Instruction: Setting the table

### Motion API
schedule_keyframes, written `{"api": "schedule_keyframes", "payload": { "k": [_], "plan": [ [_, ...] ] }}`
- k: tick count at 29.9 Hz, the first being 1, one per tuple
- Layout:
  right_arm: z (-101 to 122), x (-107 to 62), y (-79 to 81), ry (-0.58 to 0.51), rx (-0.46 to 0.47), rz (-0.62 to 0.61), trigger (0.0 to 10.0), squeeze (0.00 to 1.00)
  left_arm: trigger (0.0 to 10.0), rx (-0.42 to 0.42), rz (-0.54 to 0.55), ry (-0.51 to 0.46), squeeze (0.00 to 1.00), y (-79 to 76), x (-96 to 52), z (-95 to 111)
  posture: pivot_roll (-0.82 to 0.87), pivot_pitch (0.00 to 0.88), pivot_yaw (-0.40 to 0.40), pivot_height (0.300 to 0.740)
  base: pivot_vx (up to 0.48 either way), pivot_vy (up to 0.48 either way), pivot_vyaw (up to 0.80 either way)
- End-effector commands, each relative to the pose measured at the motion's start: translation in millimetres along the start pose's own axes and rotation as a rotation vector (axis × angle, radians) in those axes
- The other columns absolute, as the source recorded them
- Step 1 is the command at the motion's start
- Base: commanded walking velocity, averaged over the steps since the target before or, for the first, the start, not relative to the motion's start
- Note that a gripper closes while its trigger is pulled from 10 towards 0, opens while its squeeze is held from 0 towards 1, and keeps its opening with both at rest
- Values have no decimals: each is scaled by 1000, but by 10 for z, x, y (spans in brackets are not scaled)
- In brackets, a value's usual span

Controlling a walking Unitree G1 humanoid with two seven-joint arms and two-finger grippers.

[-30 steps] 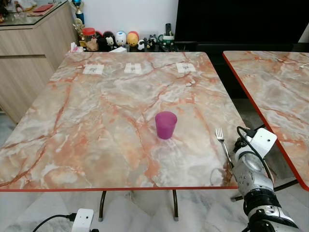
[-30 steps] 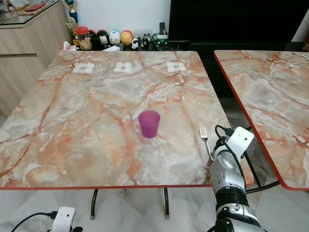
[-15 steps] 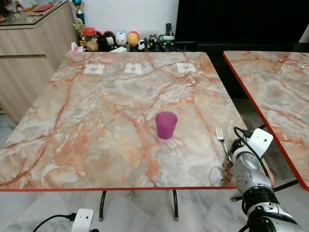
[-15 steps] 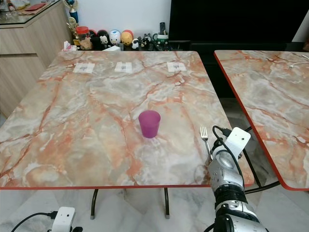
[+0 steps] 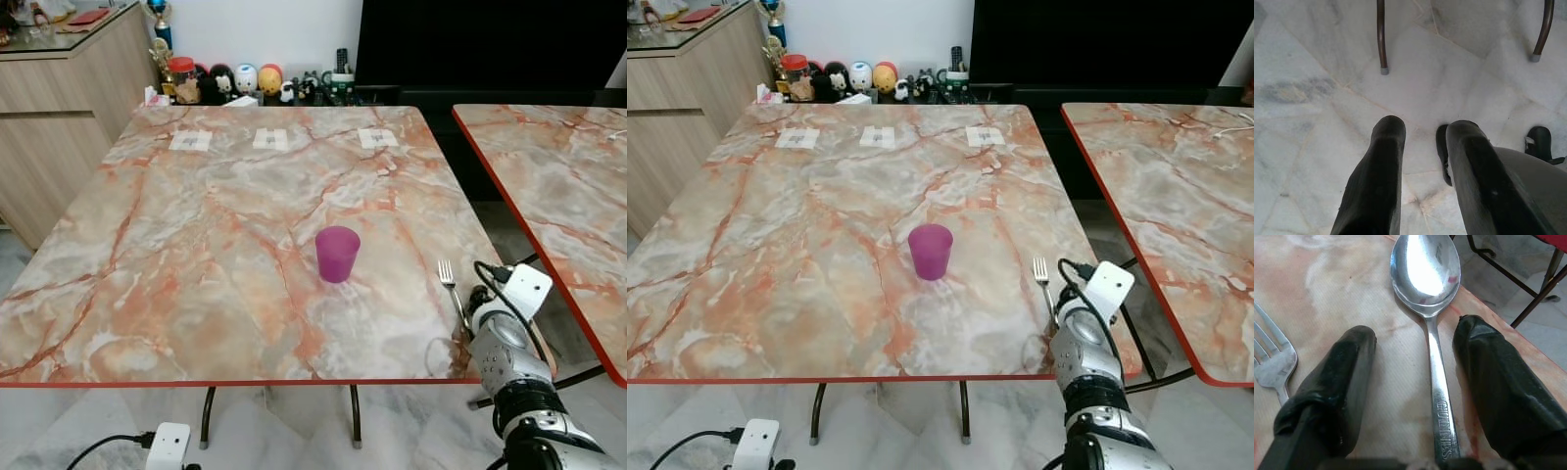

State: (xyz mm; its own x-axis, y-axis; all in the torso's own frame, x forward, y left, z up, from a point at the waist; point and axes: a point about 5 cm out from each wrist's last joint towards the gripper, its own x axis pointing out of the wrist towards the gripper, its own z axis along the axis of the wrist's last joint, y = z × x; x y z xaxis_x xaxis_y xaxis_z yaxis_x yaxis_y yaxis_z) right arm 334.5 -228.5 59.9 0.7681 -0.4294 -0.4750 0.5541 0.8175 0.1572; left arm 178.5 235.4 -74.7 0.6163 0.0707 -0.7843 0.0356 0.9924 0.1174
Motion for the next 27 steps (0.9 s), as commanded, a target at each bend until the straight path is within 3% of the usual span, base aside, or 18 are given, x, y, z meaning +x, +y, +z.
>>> {"api": "schedule_keyframes", "payload": {
  "k": [1,11,27],
  "plan": [
    [-241,-12,-65,104,6,-21,0,0,10000,-2,0,32,0,18,-15,-68,117,6,-31,740,0,0,0],
    [-244,-6,-75,106,6,-20,0,0,10000,-4,-6,35,0,23,-19,-79,117,6,-31,740,0,0,0],
    [-256,-16,-7,105,-10,14,0,0,10000,-9,9,63,0,189,-75,-175,121,5,-34,740,0,0,0]
  ]
}}
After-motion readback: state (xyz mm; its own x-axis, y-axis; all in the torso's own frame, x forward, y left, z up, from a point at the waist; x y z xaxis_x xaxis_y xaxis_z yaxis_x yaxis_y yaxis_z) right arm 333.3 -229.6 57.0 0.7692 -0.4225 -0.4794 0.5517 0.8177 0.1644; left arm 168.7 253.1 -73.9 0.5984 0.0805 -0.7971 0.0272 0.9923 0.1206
